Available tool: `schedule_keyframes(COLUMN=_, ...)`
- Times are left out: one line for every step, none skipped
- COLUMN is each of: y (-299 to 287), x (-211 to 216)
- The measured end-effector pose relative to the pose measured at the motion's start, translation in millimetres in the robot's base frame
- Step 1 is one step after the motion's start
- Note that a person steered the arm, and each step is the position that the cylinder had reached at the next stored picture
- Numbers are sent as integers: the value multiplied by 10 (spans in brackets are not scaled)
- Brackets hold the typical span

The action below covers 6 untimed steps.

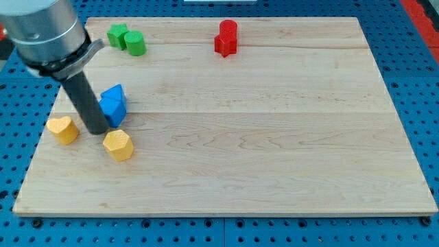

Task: Push the yellow heart into the yellow hexagon

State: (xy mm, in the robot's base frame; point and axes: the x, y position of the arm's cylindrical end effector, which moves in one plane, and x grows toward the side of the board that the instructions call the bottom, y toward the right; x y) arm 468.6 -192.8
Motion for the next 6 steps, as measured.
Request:
schedule_keyframes(y=37, x=-337)
schedule_keyframes(y=-96, x=-433)
schedule_keyframes(y=-631, x=-285)
schedule_keyframes(y=-1086, x=-26)
schedule_keyframes(y=-907, x=149)
schedule_keyframes(y=-207, x=153)
